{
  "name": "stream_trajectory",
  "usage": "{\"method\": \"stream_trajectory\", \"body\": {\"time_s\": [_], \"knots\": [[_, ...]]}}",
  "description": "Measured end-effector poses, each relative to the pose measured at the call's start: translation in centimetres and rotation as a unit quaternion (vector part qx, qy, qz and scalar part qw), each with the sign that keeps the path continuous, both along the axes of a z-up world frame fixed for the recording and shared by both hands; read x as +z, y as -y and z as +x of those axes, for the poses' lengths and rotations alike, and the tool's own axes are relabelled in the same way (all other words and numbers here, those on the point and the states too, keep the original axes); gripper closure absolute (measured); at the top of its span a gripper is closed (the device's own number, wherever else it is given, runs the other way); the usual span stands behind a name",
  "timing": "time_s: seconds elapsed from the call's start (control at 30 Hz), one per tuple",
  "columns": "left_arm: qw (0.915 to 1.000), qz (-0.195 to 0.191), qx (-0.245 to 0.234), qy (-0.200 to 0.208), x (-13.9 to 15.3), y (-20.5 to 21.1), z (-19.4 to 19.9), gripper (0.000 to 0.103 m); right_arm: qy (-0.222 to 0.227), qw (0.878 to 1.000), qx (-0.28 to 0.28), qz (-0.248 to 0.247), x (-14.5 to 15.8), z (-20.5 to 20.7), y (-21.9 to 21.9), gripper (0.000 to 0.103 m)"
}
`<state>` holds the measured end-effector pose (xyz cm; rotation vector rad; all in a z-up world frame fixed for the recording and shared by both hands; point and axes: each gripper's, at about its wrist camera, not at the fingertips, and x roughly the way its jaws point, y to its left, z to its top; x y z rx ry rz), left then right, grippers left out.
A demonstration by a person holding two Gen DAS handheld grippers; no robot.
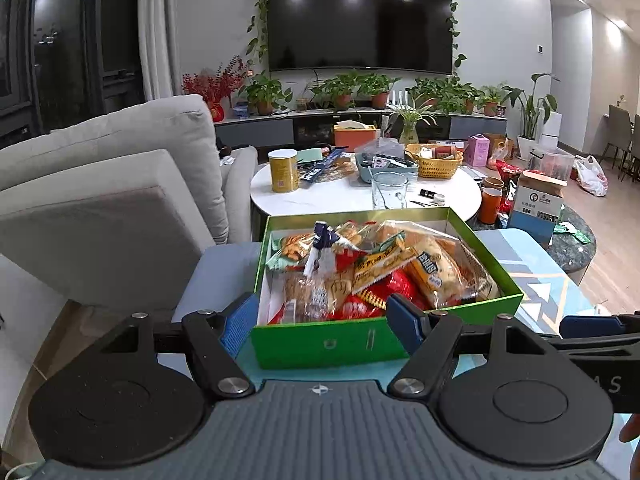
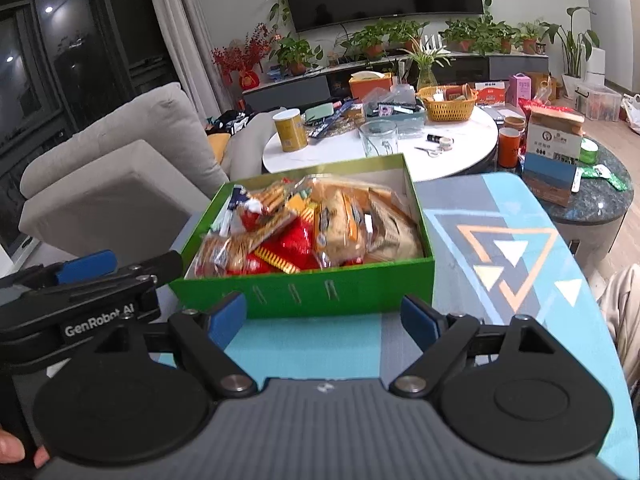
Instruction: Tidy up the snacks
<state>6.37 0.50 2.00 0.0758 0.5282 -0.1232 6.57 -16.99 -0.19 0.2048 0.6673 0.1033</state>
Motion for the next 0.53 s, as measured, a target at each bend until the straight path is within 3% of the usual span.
{"method": "stream_trajectory", "body": {"time_s": [0.53], "knots": [[0.9999, 0.013, -0.001, -0.009, -1.0, 0.4, -2.0, 0.032, 0.003, 1.0, -0.011, -0.02, -0.5, -1.8, -0.1, 0.04]]}}
